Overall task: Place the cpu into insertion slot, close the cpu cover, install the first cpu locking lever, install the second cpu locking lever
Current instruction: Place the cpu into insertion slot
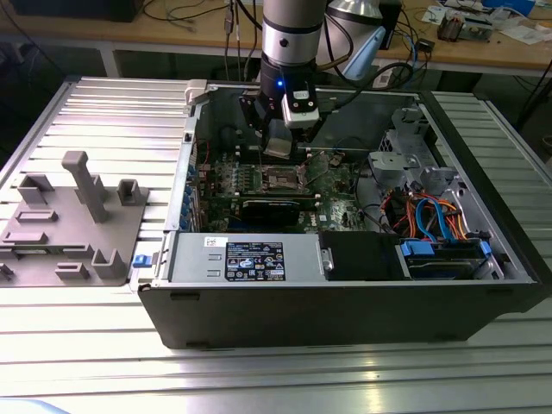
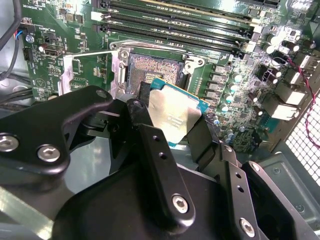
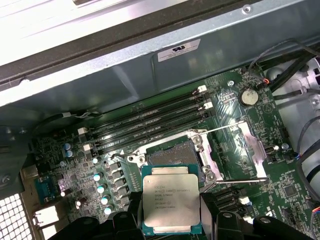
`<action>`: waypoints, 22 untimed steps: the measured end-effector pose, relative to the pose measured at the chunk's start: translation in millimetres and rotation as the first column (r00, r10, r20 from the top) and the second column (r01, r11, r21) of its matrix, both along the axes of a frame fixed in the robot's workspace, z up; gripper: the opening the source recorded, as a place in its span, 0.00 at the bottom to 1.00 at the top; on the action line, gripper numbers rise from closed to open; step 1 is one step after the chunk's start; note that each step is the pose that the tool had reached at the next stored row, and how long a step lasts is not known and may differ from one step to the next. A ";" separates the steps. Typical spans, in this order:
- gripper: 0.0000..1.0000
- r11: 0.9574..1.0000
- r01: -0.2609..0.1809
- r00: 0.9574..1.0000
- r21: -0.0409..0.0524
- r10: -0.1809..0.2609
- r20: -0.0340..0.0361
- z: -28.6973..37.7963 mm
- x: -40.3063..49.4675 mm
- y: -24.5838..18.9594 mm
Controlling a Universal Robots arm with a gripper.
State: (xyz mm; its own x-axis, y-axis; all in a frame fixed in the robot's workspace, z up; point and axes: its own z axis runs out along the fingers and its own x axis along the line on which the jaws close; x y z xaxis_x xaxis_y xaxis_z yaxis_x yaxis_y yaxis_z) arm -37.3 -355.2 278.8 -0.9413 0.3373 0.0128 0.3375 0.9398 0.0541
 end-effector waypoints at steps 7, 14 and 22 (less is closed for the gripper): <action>0.55 1.000 0.011 1.000 -0.002 -0.011 0.000 -0.1 0.0 0.0; 0.55 1.000 0.023 1.000 -0.006 -0.023 0.000 -0.1 0.0 0.0; 0.55 0.999 0.033 0.999 -0.008 -0.033 0.000 -0.3 0.0 0.0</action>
State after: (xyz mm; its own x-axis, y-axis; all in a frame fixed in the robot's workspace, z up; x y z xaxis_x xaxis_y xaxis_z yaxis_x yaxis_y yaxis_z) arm -37.3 -355.2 278.6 -0.9298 0.3680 0.0099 0.3681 0.9286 0.0466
